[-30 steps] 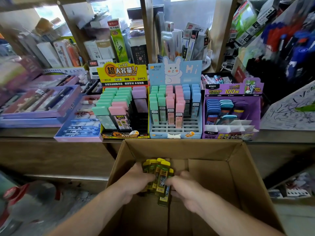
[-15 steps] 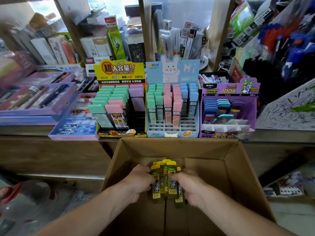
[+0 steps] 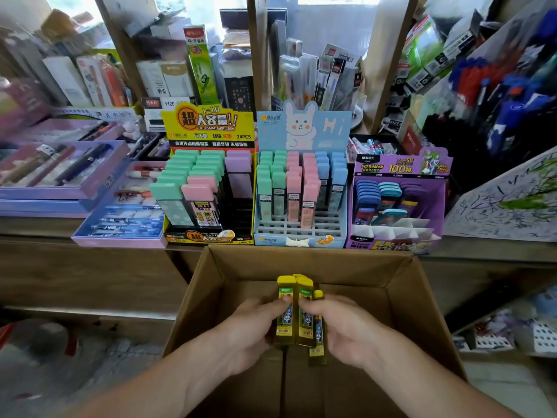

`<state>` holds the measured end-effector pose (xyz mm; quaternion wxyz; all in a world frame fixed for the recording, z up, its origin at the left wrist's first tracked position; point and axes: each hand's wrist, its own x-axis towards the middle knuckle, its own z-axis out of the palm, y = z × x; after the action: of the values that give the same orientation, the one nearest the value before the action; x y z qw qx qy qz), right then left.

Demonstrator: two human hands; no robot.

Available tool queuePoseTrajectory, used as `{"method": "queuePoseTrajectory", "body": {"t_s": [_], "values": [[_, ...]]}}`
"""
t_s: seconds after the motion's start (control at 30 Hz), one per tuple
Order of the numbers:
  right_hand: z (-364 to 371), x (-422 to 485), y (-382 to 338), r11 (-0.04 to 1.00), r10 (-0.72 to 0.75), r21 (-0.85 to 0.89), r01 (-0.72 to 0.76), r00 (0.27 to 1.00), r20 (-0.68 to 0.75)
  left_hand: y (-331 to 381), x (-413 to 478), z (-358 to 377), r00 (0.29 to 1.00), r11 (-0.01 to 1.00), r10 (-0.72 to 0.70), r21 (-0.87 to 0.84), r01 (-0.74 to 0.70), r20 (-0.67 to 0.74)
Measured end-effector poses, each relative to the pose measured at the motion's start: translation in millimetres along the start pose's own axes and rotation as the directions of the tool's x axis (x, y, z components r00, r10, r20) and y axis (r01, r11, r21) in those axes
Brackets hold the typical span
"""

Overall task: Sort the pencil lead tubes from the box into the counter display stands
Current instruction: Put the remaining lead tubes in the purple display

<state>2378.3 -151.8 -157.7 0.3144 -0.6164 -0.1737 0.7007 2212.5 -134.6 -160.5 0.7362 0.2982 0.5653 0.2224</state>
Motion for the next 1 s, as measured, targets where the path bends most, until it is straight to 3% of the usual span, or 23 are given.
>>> {"method": "queuePoseTrajectory", "body": {"t_s": [0.2,0.4,0.53,0.67,0.8,1.0], "values": [[-1.3,-31.8,-12.0,0.991,-0.098,0.102,0.089,0.991,0.089,9.0,-16.6,11.9,0.988,0.995,0.02,-0.102,-0.005,0.151],[-1.9,-48.1,-17.1,0.972,-0.162,0.176,0.156,0.987,0.021,18.5,-24.4,21.0,0.972,0.988,0.082,-0.147,-0.05,0.219],[-9.1,-59.6,-23.8,0.973,-0.217,0.09,0.214,0.976,0.022,23.3,-26.2,26.1,0.95,0.984,0.111,-0.167,-0.064,0.292],[-23.8,-69.2,-31.1,0.922,-0.354,-0.175,0.346,0.935,-0.015,27.5,-25.1,31.4,0.937,0.981,0.138,-0.171,-0.086,0.321],[-35.2,-77.6,-35.4,0.851,-0.435,-0.334,0.404,0.9,-0.02,31.6,-24.9,40.2,0.929,0.982,0.144,-0.163,-0.093,0.341],[-46.3,-74.5,-35.5,0.818,-0.549,-0.324,0.476,0.814,-0.19,33.4,-21.4,50.7,0.928,0.99,0.112,-0.116,-0.075,0.356]]}}
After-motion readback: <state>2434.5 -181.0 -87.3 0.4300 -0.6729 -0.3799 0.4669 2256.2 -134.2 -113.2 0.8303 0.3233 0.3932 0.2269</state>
